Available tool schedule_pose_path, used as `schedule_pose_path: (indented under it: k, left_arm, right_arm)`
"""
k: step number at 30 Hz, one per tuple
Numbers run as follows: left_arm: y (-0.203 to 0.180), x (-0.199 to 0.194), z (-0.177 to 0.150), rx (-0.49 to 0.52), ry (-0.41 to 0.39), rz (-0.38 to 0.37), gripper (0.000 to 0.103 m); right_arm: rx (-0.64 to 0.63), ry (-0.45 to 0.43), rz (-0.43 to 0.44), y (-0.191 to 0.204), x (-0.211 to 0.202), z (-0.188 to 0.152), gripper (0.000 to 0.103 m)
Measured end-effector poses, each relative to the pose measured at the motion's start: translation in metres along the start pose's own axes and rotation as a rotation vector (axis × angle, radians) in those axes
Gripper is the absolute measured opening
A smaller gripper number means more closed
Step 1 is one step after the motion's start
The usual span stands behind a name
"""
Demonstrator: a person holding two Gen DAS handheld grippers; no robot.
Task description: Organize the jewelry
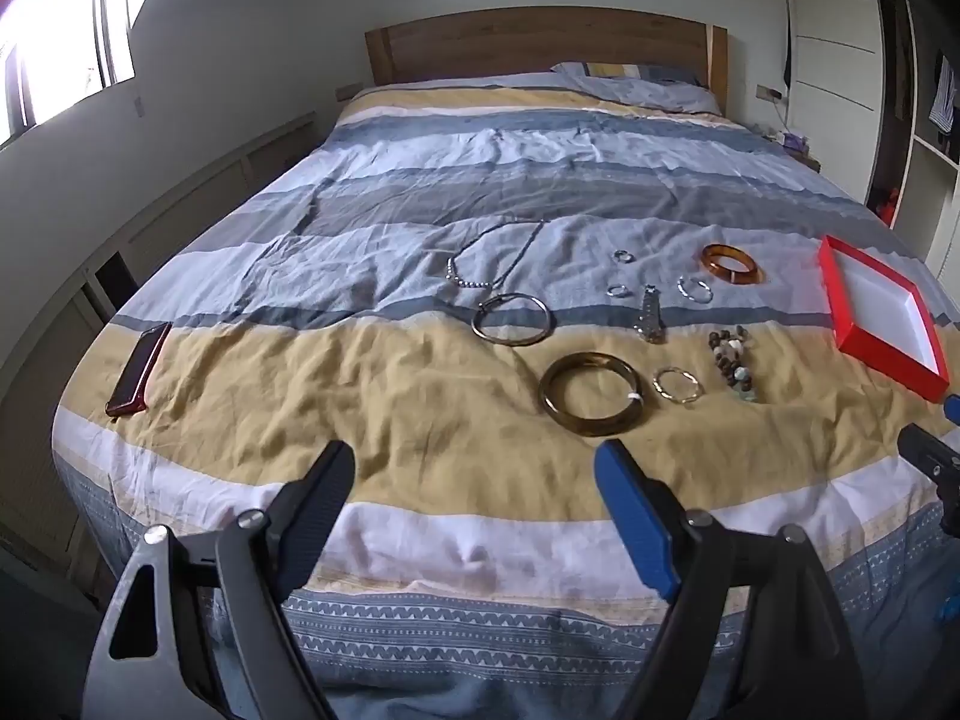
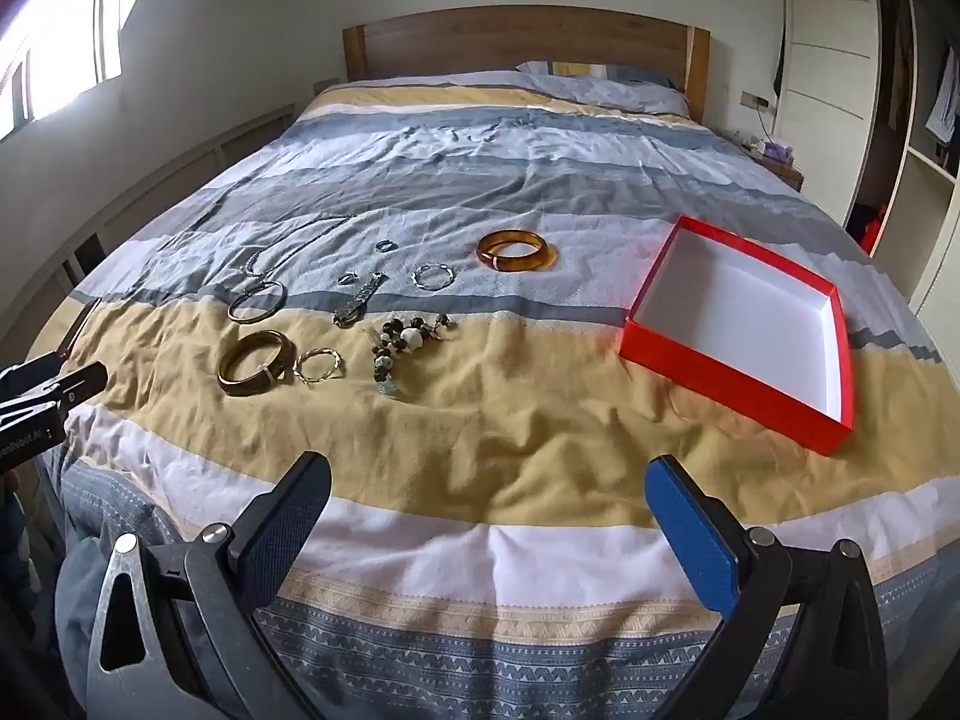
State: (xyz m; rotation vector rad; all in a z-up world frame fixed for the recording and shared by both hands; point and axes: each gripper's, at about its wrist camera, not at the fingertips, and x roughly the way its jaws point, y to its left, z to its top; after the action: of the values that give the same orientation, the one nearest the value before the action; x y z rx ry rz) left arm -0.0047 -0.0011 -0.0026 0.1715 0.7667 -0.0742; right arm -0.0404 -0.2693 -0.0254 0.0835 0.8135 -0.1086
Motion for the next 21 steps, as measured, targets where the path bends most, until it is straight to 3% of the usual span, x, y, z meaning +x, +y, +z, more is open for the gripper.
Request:
schedule_pose_path:
  k: [8, 12, 21]
  left_arm:
    - [-0.003, -0.009, 0.0026, 0.002, -0.028, -0.024, 0.082]
    - [-0.005, -0.0057, 0.0033, 0.013, 0.006, -0.044, 0.082]
    - [-0.0072, -0.0032, -0.0014, 0.025, -0.007, -0.046, 0.082]
  right_arm:
    - [0.018, 0.017, -0.018, 0.0017, 0.001, 0.0015, 0.102]
    - [0.029, 0.021, -0.02, 0.0014, 0.0008, 0.0, 0.102]
    - [0.043, 0.022, -0.03, 0.0019, 0.0007, -0.0001, 0.102]
